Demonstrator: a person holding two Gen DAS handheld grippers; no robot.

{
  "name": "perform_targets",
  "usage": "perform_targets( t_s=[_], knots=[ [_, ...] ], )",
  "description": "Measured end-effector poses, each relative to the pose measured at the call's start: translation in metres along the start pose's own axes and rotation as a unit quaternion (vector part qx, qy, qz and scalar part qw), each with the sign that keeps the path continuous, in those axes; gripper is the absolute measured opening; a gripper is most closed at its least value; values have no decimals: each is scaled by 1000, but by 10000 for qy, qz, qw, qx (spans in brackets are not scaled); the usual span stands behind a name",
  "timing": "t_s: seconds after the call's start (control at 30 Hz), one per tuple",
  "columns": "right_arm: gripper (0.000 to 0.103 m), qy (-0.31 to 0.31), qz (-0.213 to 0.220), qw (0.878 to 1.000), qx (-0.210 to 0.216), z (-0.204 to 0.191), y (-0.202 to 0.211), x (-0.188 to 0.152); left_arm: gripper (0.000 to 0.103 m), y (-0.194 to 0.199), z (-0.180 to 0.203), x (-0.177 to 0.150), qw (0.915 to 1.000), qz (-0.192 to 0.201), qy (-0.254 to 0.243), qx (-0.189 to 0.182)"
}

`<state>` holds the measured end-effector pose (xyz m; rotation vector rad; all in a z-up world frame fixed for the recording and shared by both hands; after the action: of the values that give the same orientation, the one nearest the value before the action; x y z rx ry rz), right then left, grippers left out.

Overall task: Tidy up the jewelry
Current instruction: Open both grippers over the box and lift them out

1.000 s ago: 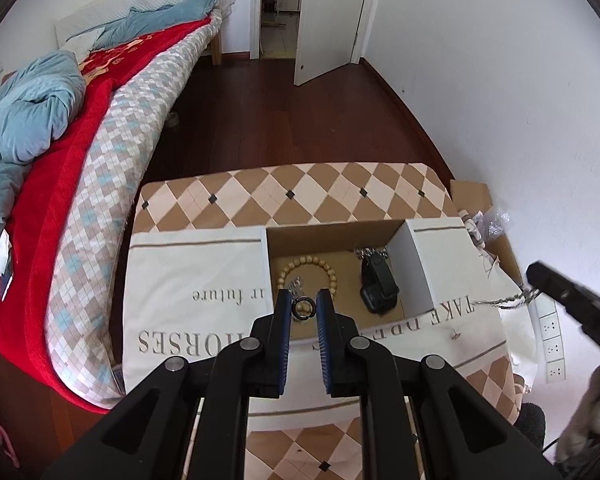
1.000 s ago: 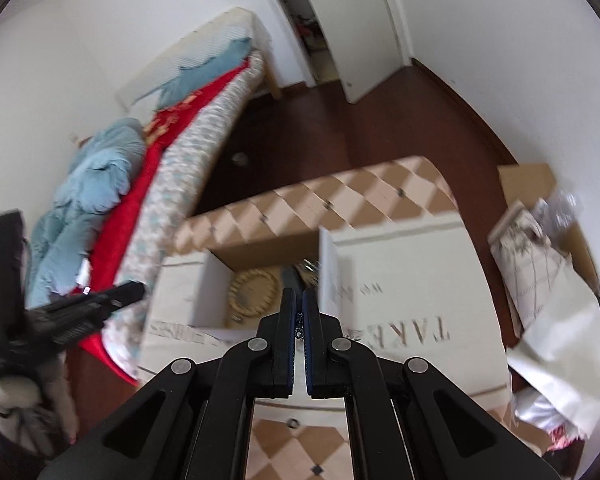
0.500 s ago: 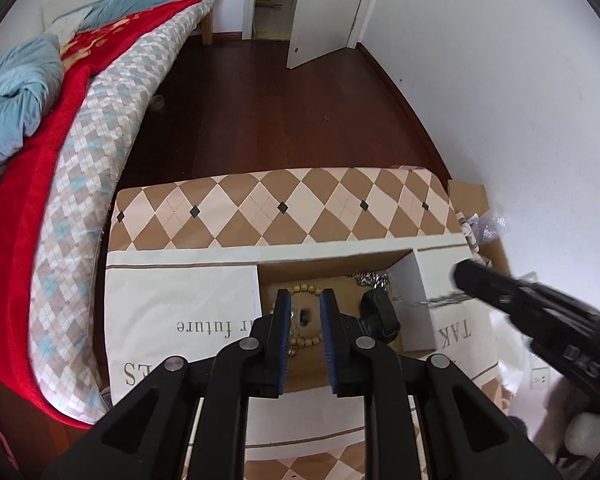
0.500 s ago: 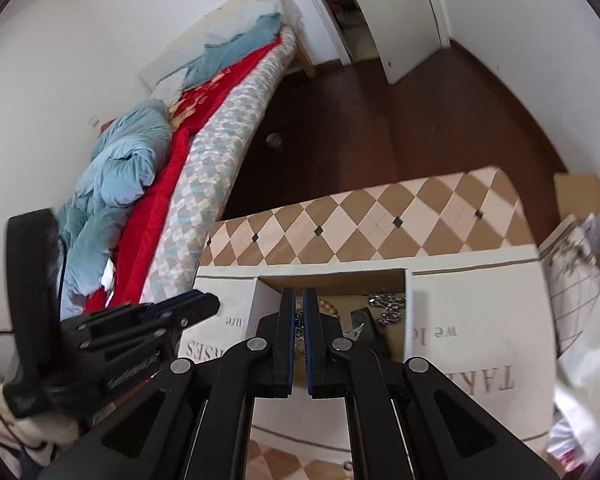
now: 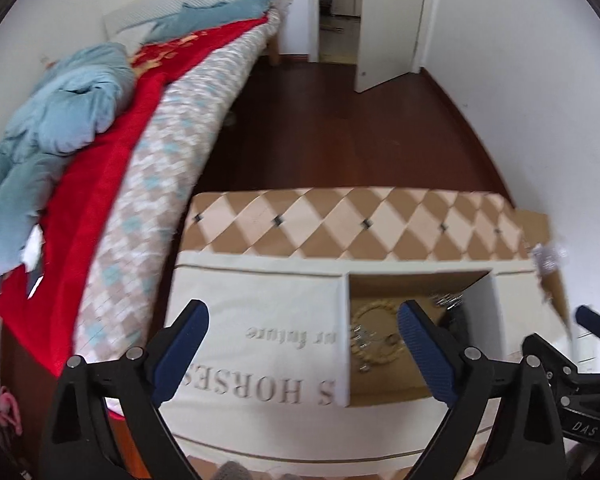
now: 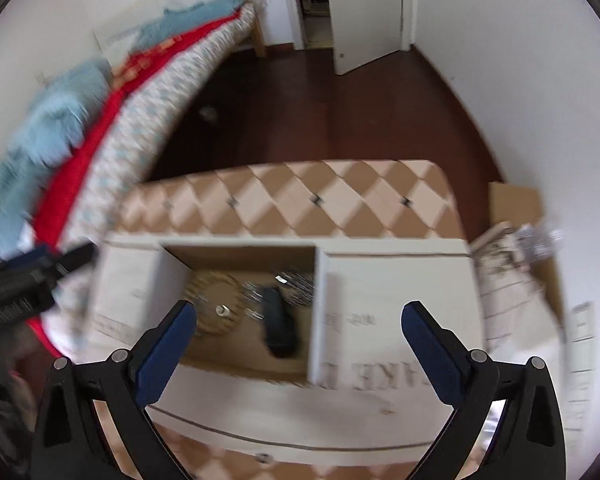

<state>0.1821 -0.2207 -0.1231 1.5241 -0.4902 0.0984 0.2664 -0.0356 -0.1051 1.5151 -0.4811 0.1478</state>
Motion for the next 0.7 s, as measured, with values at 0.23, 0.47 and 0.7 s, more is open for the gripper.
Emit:
perform_targets(
  t_s=[0.23, 0.47, 0.7],
  knots=[
    [103, -27, -121, 9995, -298, -5, -14, -30, 100, -10, 0, -39, 9998, -150, -32, 153],
    [103, -32, 109, 9990, -426, -8, 7, -45, 100, 8, -3, -61, 9996, 8, -29, 276],
    [103, -43, 431, 9976, -547, -12, 48, -64, 100, 50, -1, -78, 9987, 373, -41, 355]
  ],
)
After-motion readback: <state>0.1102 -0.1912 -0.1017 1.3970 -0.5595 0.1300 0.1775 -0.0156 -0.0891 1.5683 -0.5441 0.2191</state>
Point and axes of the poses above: each gripper's, at about its wrist camera, not at the fingertips, and y roughly against the way its jaws point, z to its right, x to its top, the point moved 5 cm from there along -y, roughly the way its jaws point, and after that the axes turned 7 degrees about -z, right-handed, at the moved point
